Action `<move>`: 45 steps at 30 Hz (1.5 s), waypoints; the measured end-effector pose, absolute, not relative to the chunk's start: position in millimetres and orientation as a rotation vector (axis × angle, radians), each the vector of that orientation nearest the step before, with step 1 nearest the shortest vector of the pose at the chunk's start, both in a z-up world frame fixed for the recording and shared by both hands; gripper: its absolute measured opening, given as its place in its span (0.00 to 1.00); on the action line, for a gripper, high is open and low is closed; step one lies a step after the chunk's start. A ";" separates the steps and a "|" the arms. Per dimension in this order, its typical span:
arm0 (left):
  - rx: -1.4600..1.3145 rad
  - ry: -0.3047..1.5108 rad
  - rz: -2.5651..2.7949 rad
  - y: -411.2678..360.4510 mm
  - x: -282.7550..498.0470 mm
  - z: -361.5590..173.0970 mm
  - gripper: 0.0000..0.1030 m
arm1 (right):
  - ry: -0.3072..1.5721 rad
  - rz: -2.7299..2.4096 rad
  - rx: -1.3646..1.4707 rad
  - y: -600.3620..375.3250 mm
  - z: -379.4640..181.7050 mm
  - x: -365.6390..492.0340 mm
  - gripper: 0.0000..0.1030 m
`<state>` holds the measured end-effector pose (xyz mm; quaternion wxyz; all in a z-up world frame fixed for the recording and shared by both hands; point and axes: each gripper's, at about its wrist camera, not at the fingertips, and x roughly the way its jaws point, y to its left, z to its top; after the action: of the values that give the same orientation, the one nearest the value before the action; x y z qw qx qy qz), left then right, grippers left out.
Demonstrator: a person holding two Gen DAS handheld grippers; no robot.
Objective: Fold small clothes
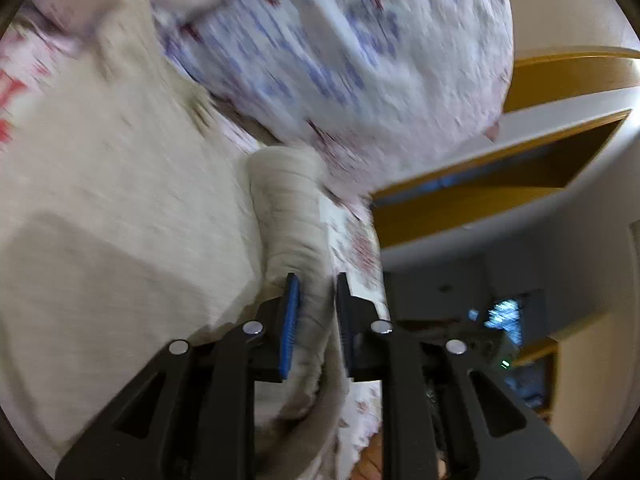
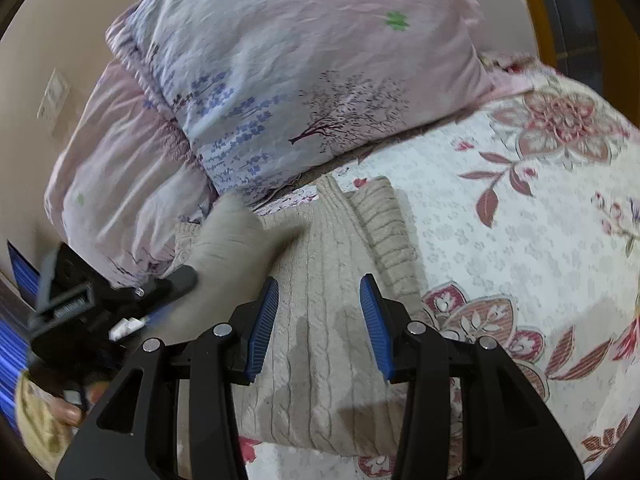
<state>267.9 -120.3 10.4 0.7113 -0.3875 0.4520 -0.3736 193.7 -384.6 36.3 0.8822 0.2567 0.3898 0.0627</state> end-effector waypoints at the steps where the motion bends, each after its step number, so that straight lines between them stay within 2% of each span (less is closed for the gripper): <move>1: -0.873 1.012 -0.871 -122.5 266.4 12.2 0.28 | 0.812 0.135 0.547 -385.8 37.3 190.5 0.43; 4: -0.849 0.949 -0.927 -110.4 253.7 34.3 0.55 | 0.823 0.193 0.612 -390.3 41.1 193.1 0.43; 7: -0.773 0.835 -0.873 -76.0 238.0 60.4 0.69 | 0.856 0.263 0.666 -390.8 41.7 196.1 0.45; 9: -0.695 0.793 -0.748 -53.1 234.2 72.3 0.74 | 0.903 0.314 0.707 -386.7 37.3 204.2 0.48; 14: -0.498 0.816 -0.497 -20.2 229.7 64.0 0.75 | 1.036 0.365 0.746 -370.3 19.9 225.0 0.49; 23: -0.467 0.982 -0.477 -14.1 238.1 15.2 0.75 | 1.086 0.426 0.835 -357.1 -2.8 246.8 0.51; 24: -0.476 0.990 -0.487 -16.6 239.4 13.6 0.75 | 1.083 0.429 0.847 -357.4 -4.2 249.3 0.49; 27: -0.503 1.009 -0.508 -19.1 240.3 9.5 0.75 | 1.083 0.399 0.823 -354.5 -6.2 257.7 0.22; 28: -0.508 1.013 -0.507 -20.1 240.7 8.4 0.75 | 1.068 0.393 0.795 -351.6 -3.6 258.6 0.19; 31: -0.527 1.007 -0.508 -18.8 240.3 10.9 0.78 | 0.976 0.373 0.663 -345.3 21.8 254.9 0.16; 37: -0.532 0.981 -0.522 -16.9 234.9 19.9 0.79 | 0.765 0.295 0.384 -339.9 86.8 236.5 0.15; 45: -0.501 0.996 -0.566 -32.1 231.8 13.8 0.79 | 0.819 0.116 0.188 -354.1 78.7 230.8 0.15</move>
<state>231.8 -32.1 13.8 0.8109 -0.2346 0.4662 -0.2647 230.8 -354.1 78.7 0.9113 0.0914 0.3975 0.0563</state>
